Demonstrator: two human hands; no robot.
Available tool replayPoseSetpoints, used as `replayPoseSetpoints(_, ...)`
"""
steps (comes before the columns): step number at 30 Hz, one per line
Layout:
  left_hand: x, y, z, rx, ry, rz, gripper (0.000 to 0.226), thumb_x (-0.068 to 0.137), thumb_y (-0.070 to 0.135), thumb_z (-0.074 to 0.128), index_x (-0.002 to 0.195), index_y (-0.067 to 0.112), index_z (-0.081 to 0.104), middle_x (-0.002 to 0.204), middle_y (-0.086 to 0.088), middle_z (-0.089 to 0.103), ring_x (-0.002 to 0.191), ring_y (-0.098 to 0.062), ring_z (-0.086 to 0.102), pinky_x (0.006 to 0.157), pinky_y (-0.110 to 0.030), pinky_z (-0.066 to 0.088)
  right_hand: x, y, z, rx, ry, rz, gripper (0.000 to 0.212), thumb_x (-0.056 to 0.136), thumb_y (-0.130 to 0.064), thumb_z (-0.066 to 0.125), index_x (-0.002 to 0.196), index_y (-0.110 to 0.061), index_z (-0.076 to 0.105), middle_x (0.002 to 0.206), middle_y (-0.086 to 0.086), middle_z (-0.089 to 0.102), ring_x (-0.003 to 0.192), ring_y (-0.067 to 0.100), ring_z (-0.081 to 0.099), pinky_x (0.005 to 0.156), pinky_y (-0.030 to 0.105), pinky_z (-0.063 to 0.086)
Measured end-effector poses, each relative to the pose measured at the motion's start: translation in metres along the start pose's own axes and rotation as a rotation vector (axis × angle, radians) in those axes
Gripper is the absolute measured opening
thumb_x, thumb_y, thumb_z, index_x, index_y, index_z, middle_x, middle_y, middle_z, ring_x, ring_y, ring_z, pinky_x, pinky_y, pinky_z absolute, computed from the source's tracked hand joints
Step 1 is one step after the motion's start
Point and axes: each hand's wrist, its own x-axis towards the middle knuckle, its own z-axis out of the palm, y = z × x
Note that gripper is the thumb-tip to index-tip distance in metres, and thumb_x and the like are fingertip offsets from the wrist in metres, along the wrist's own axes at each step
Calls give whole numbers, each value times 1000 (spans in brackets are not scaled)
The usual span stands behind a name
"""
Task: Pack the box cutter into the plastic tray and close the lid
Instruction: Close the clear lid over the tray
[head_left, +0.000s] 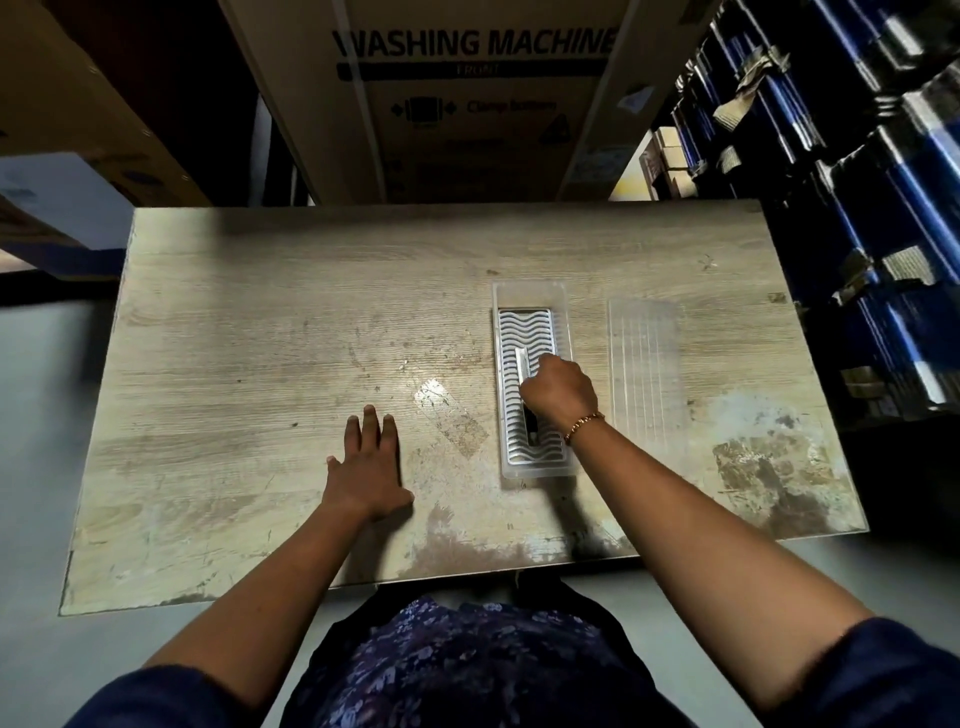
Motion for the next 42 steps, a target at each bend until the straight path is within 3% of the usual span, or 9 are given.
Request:
replayPoseSetpoints(6, 0, 4, -12, -64, 41, -17, 110, 76, 55, 70, 157, 15, 8, 168, -11, -6, 154, -34, -4, 114, -61, 31, -19, 90, -32, 275, 381, 17, 25, 87, -37, 61, 110, -27, 64, 110, -1, 72, 92, 24, 66, 73, 31, 48)
replayPoseSetpoints(10, 2, 22, -25, -158, 144, 27, 85, 81, 54, 65, 151, 17, 32, 165, -10, 19, 151, -32, 16, 112, -54, 36, -19, 159, -28, 146, 209, 398, 101, 69, -65, 72, 145, -9, 35, 147, 18, 41, 133, 41, 42, 98, 51, 42)
replayPoseSetpoints(13, 4, 43, -31, -252, 165, 38, 79, 84, 54, 64, 150, 21, 36, 162, -8, 28, 148, -31, 23, 111, -50, 35, -23, 169, -19, 9, 149, 485, 117, 59, -72, 75, 145, -6, 30, 147, 17, 34, 135, 41, 34, 98, 56, 40)
replayPoseSetpoints(18, 3, 69, -37, -337, 218, 79, 69, 84, 53, 65, 144, 23, 45, 153, -6, 43, 143, -30, 32, 109, -46, 37, -14, 173, -26, 168, 203, 558, 87, 65, -55, 81, 132, -9, 48, 138, 19, 46, 128, 40, 46, 99, 50, 42)
replayPoseSetpoints(22, -2, 91, -48, -471, 321, 152, 55, 85, 47, 67, 132, 21, 57, 138, -6, 56, 135, -30, 40, 106, -43, 37, -14, 194, -52, 606, 394, 380, 13, 80, -29, 73, 76, -19, 66, 96, 12, 72, 92, 33, 68, 85, 43, 55)
replayPoseSetpoints(27, -8, 125, -71, -645, 317, 309, 41, 90, 34, 68, 125, 14, 64, 124, -6, 66, 117, -22, 59, 99, -35, 44, -32, 182, -90, 998, 440, 228, 9, 86, -14, 69, 83, -22, 67, 94, 12, 71, 73, 23, 62, 75, 41, 55)
replayPoseSetpoints(31, -11, 154, -89, -970, 181, 306, 40, 92, 34, 65, 128, 16, 63, 119, -5, 70, 108, -19, 65, 96, -37, 49, -42, 150, -100, 1210, 269, 93, 24, 88, -7, 67, 109, -18, 65, 92, 4, 73, 61, 17, 62, 67, 31, 58)
replayPoseSetpoints(37, -11, 156, -89, -1284, 144, 213, 33, 93, 12, 62, 126, 14, 62, 99, -5, 67, 84, -19, 67, 76, -41, 58, -42, 98, -63, 1028, 98, 12, 19, 87, -10, 67, 100, -25, 68, 89, -1, 72, 59, 9, 65, 56, 25, 52)
replayPoseSetpoints(42, -5, 137, -64, -1140, 251, 92, 40, 88, 0, 64, 126, 12, 62, 86, 2, 63, 76, -14, 64, 75, -44, 63, -30, 95, -17, 665, 155, -30, 18, 87, -23, 68, 104, -24, 68, 107, -2, 70, 99, 21, 67, 90, 39, 54)
